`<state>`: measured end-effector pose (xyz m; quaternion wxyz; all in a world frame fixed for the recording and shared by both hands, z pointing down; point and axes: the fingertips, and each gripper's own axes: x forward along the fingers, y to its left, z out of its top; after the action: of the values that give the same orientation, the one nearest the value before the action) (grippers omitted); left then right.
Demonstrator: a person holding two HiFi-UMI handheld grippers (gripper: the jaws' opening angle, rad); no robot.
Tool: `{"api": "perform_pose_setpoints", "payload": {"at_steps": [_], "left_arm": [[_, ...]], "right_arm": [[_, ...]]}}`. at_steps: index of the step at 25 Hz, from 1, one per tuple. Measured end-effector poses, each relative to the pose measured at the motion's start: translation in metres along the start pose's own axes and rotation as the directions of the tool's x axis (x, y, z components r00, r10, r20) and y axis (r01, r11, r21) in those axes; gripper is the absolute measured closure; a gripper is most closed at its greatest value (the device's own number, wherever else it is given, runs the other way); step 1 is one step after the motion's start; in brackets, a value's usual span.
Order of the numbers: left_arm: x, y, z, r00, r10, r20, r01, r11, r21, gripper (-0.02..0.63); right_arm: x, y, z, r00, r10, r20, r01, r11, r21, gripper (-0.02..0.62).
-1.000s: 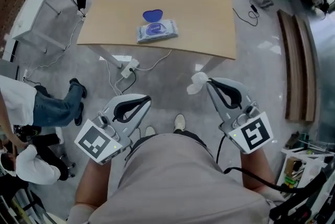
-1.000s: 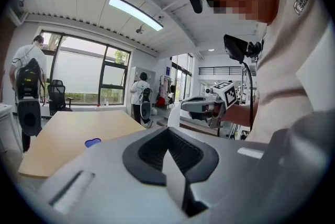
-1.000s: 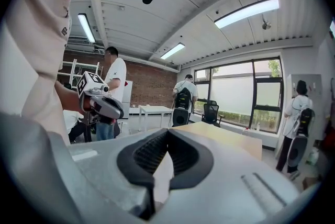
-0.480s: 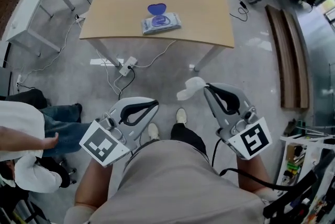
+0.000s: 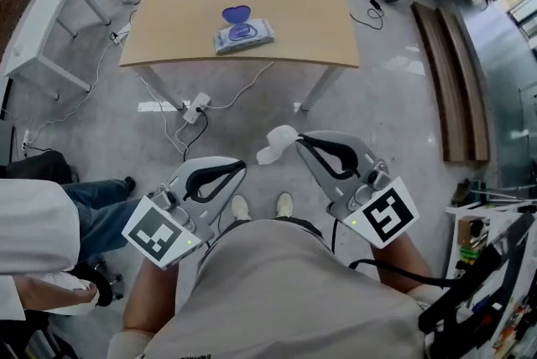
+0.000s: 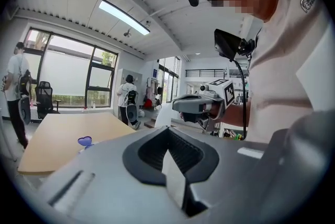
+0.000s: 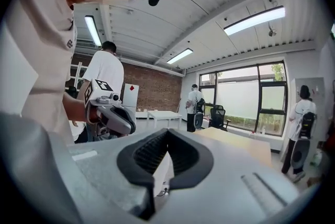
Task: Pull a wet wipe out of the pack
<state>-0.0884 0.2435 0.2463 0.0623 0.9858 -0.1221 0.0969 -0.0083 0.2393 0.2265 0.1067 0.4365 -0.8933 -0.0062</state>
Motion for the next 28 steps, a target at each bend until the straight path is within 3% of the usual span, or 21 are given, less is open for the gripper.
{"api": "perform_pose_setpoints", "payload": {"at_steps": [7, 14, 24, 28], "left_arm": [[0.008, -0.022, -0.009, 1.000, 0.000, -0.002, 0.000, 1.000, 0.003, 0.601], [0.012, -0.017, -0.001, 1.000, 0.014, 0.021, -0.015, 0.999, 0.043, 0.601], [0.006, -0.016, -0.009, 0.999, 0.015, -0.029, -0.015, 1.000, 0.007, 0.601], [0.007, -0.013, -0.007, 1.000, 0.022, -0.010, -0.022, 1.000, 0.019, 0.601]], "right_arm": [[-0.016, 0.005, -0.008, 1.000, 0.002, 0.008, -0.002, 1.000, 0.007, 0.594], [-0.016, 0.005, -0.005, 1.000, 0.016, 0.014, -0.016, 1.000, 0.002, 0.594], [-0.019, 0.005, 0.005, 0.999, 0.018, 0.034, -0.018, 1.000, -0.004, 0.594], [-0.022, 0.004, 0.005, 0.999, 0.017, 0.034, -0.017, 1.000, -0.015, 0.594]]}}
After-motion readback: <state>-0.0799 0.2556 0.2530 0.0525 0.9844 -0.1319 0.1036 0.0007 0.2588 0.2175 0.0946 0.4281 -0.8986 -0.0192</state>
